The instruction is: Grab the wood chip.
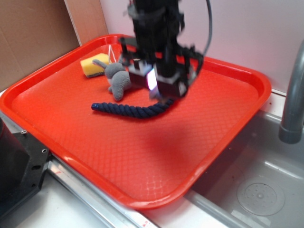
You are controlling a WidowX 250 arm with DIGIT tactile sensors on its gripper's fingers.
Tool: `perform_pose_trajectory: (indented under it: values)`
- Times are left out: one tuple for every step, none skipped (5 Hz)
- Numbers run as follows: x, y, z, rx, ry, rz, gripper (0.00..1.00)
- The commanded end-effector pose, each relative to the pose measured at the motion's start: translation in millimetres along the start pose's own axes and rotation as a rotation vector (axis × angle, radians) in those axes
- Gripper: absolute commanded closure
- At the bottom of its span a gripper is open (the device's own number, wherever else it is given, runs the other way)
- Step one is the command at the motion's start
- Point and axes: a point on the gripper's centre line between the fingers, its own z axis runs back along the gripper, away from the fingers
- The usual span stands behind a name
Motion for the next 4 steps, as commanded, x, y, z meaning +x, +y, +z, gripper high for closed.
perform_pose_trajectory:
  values:
    - [33.1,62.5,84.2,-0.123,-0.056,0.026,1.0]
    - [34.2,92.1,93.2,-0.109,-0.035,0.043,1.0]
    - [27.3,112.3,99.6,-0.097,-0.049,0.071,1.0]
    - [23.8,109.4,96.6,-0.078,-0.033,0.063,1.0]
